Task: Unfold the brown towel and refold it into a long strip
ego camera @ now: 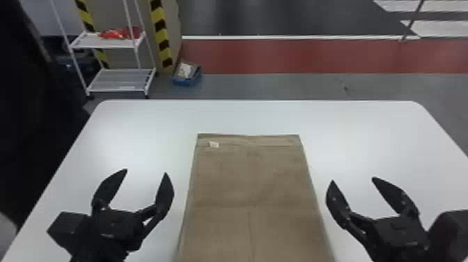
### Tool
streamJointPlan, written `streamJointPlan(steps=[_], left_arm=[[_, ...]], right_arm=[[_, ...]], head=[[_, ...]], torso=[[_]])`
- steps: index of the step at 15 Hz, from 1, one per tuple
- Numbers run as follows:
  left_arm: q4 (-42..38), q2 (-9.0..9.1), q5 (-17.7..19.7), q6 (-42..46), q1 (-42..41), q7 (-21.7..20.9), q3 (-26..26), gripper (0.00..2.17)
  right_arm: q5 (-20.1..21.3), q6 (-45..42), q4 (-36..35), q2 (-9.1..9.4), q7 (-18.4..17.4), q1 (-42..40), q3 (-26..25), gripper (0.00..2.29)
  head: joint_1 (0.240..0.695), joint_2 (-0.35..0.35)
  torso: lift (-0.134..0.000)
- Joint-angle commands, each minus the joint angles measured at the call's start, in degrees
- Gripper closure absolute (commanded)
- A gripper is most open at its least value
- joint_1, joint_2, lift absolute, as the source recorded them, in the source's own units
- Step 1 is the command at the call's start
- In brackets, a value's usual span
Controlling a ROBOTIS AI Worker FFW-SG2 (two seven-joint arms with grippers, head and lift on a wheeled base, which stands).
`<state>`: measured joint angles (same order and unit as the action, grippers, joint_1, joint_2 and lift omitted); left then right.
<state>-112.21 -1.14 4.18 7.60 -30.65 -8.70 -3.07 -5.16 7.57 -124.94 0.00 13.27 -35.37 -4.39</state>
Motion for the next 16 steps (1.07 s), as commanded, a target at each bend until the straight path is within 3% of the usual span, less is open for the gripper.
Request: streamJointPlan(steps=[1, 9, 16], left_arm=[[-0.11, 0.0, -0.05, 0.0, -0.02, 0.0, 0.08, 0.1], [-0.11, 0.18, -0.14, -0.36, 1.82, -0.44, 0.08, 0.1], [3.76, 0.35, -0.05, -17.58, 14.74, -8.09, 0.08, 0.15]], right_arm=[[0.06, -0.23, -0.13, 0.05, 0.0, -0.14, 0.0, 0.09], [0.06, -0.23, -0.3, 0.05, 0.0, -0.67, -0.35, 0.09], [-0.2, -0.23, -0.39, 0.05, 0.0, -1.2, -1.76, 0.09]], head=[[0.695, 0.018], [0.695, 0.015], [0.695, -0.028]], torso=[[-0.123], [-0.123], [-0.123]])
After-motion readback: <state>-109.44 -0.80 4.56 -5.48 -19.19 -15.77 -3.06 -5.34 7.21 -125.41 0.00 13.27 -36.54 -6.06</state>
